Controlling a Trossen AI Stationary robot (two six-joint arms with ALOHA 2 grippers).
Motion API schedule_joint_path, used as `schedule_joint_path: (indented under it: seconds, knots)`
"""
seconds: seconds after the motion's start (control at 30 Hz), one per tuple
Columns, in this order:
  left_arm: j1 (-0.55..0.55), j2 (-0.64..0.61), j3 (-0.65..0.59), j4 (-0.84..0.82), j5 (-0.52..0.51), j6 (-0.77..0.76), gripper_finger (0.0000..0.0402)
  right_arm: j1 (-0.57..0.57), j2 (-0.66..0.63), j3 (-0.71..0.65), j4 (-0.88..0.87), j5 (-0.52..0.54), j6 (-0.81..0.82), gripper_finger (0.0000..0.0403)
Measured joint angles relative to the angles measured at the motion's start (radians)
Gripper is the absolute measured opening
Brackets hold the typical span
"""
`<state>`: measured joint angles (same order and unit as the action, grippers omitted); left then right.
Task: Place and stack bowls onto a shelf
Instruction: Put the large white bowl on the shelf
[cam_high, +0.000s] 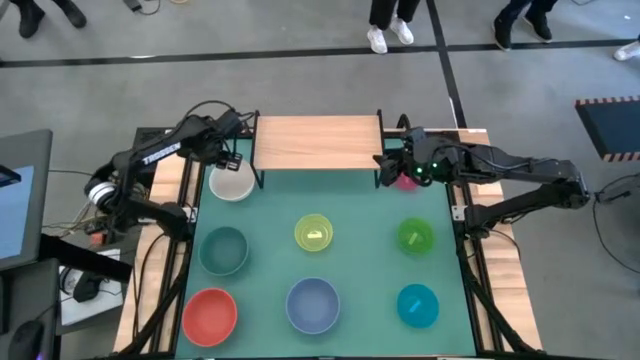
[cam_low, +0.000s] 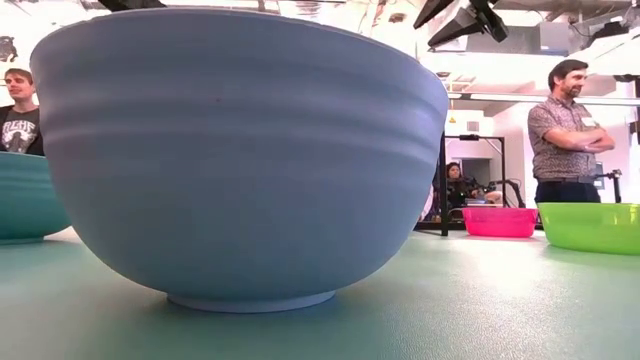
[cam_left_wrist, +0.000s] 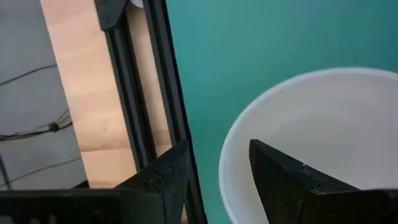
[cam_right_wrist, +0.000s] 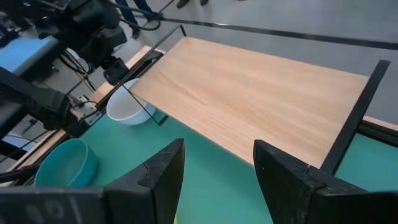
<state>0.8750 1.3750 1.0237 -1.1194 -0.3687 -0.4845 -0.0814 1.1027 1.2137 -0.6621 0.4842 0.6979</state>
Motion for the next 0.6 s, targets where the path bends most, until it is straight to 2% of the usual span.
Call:
schedule_joint_path:
  seconds: [0.27, 0.5, 0.6]
  knots:
    - [0.021, 0.097, 0.0, 0.074, 0.018, 0.021, 0.0111, 0.001, -0.002, 0.0, -0.027, -0.01, 0.002, 0.0219]
    - [0.044, 0.1, -0.003, 0.104, 0.041, 0.044, 0.0093, 0.005, -0.004, 0.0, -0.051, -0.016, 0.009, 0.0219]
    - [0.046, 0.098, -0.045, 0.12, 0.066, 0.058, 0.0091, 0.01, -0.003, 0.0, -0.051, -0.016, 0.009, 0.0219]
